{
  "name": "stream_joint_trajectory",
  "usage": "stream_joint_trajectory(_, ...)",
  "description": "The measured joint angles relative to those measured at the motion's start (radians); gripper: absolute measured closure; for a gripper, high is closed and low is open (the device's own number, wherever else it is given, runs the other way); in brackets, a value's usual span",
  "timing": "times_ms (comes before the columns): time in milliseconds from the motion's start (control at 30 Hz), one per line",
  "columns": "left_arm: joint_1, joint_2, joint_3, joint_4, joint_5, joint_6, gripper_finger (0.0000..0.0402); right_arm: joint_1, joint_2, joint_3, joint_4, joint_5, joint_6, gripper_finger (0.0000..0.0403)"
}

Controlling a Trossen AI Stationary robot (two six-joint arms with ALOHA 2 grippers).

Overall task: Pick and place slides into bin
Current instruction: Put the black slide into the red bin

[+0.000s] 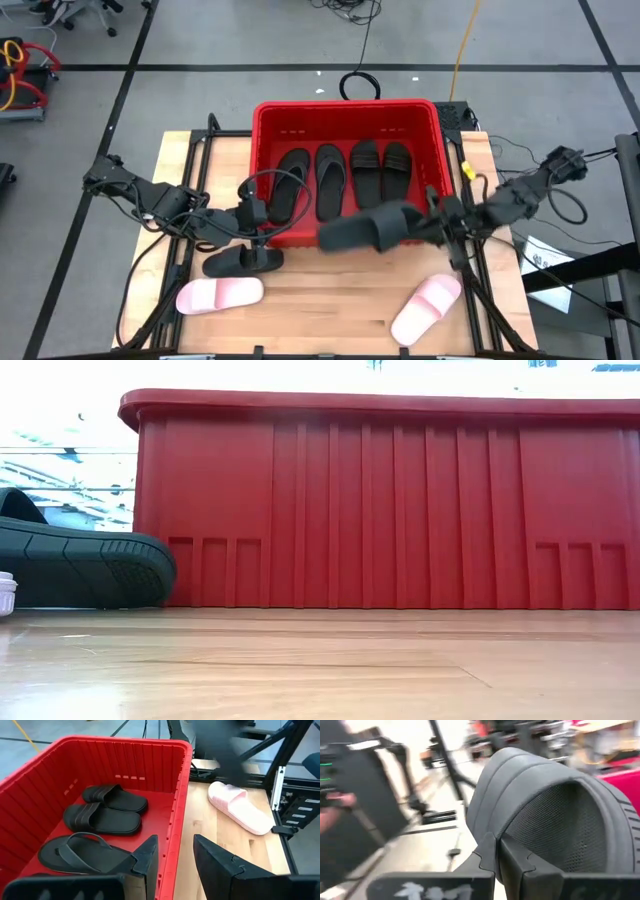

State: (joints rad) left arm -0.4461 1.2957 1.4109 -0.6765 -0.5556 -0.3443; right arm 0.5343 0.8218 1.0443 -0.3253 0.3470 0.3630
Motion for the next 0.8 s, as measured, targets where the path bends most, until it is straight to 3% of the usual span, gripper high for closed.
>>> stream_joint_trajectory(200, 0.003, 0.000, 0.000, 0.000, -0.022, -0.002, 0.0282, -0.236, -0.043, 0.000, -0.139, -0.002, -0.109, 0.0403)
stream_joint_trajectory(433, 0.031, 0.000, 0.000, 0.000, -0.022, -0.006, 0.0282, -0.519, 0.003, 0.000, -0.245, -0.014, -0.249, 0.0403)
stream_joint_trajectory(800, 0.085, 0.000, 0.000, -0.001, -0.021, 0.003, 0.0282, -0.807, 0.244, 0.012, -0.317, -0.368, -0.453, 0.0403)
